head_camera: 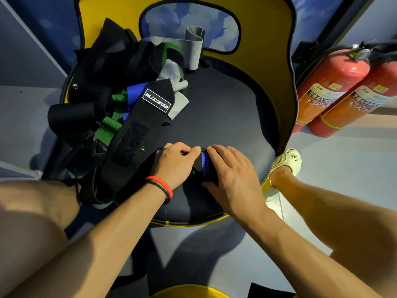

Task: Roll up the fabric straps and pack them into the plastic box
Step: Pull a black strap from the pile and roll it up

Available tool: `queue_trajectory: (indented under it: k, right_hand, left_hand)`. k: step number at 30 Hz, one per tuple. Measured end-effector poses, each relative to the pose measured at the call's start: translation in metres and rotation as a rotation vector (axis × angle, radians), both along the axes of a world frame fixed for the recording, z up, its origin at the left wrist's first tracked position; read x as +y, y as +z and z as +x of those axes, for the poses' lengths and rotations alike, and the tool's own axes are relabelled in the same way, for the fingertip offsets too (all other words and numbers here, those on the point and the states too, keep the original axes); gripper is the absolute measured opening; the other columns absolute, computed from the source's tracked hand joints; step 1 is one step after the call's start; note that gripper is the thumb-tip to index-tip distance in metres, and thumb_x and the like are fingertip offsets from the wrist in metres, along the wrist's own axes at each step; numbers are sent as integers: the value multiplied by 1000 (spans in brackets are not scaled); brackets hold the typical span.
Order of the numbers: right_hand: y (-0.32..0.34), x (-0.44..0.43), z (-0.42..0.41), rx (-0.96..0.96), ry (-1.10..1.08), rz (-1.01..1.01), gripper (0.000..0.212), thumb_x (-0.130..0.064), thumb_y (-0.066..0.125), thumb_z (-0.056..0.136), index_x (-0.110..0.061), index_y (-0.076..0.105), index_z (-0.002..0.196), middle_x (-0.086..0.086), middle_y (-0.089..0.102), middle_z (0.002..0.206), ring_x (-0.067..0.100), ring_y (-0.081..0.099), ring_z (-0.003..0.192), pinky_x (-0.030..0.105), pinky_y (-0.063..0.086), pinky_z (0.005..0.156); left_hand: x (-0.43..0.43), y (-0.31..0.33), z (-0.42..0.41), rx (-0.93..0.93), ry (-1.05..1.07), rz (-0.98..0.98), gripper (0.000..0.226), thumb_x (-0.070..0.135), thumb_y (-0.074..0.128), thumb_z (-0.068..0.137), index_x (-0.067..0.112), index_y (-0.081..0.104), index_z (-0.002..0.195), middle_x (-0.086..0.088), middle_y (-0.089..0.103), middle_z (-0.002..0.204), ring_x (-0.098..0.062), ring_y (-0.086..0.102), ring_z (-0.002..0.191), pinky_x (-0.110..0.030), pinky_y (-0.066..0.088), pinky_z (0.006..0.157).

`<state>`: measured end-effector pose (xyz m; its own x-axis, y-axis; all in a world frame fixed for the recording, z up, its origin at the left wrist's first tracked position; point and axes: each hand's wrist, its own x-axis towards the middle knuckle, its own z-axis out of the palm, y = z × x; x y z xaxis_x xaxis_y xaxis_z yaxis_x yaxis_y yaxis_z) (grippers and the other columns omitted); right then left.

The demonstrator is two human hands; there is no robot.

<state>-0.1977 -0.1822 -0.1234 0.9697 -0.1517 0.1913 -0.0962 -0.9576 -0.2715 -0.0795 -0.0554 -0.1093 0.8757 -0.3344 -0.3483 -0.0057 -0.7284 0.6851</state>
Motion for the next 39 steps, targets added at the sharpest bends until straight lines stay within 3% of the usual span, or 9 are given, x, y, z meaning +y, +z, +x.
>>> queue_trajectory:
  k: [4,9,13,15,19,23,28,34,39]
  right_hand:
    - [-4,-16,10,65,-34,38,67,-43,79,73,-21,57,132,-5,64,128,21,60,115,45,33,115]
    - [-6,-24,16,65,-182,382,57,-65,71,72,-27,64,114,-11,71,98,18,62,91,44,46,94]
    - [-6,-14,10,-93,-255,998,47,-37,85,80,-26,66,122,-9,75,109,13,70,103,47,54,95]
    - [-4,-11,9,-116,-199,1064,38,-29,81,87,-25,66,121,-6,74,112,16,69,106,49,53,96]
    - [-15,-16,7,-35,-185,725,50,-55,70,81,-29,68,123,-9,59,130,17,54,121,46,44,105]
    - [-22,-19,5,24,-246,434,45,-67,58,76,-31,63,103,-4,46,103,21,47,99,38,38,84]
    - [-27,-19,0,-2,-228,346,39,-71,55,80,-37,49,98,-11,37,91,11,33,84,33,23,76]
    - [-28,-21,3,10,-213,417,45,-72,55,79,-29,61,93,-9,46,89,13,45,85,34,25,75]
    - [-23,-41,8,70,-92,419,60,-83,58,72,-31,67,101,-10,51,92,9,51,90,42,41,87]
  left_hand:
    - [-8,9,-4,52,-77,-31,44,53,44,100,23,56,71,1,57,78,-24,56,82,-30,39,66]
    - [-4,8,2,296,67,-278,61,79,57,72,32,68,109,8,71,108,-16,67,105,-42,52,97]
    - [-8,1,-14,321,138,-608,77,52,83,63,24,58,130,5,74,115,-11,70,108,-39,54,99]
    - [-10,-1,-22,184,78,-598,62,39,84,67,21,64,123,5,76,110,-10,71,105,-40,56,96]
    - [-7,-17,-34,75,64,-548,59,34,85,66,25,66,121,11,74,112,-7,68,109,-43,53,100]
    - [-5,-26,-36,-17,8,-512,73,38,87,63,30,61,130,15,70,121,-5,63,117,-38,51,103]
    - [-2,-16,-30,-216,-86,-325,57,39,93,63,32,69,114,20,74,99,3,66,94,-14,51,81]
    - [-1,-17,-29,-233,-162,-323,64,41,88,71,32,63,129,13,72,116,0,62,105,-3,42,83]
    - [8,-18,-7,-27,-413,-364,77,29,86,75,29,50,143,16,63,133,2,57,123,-29,46,109]
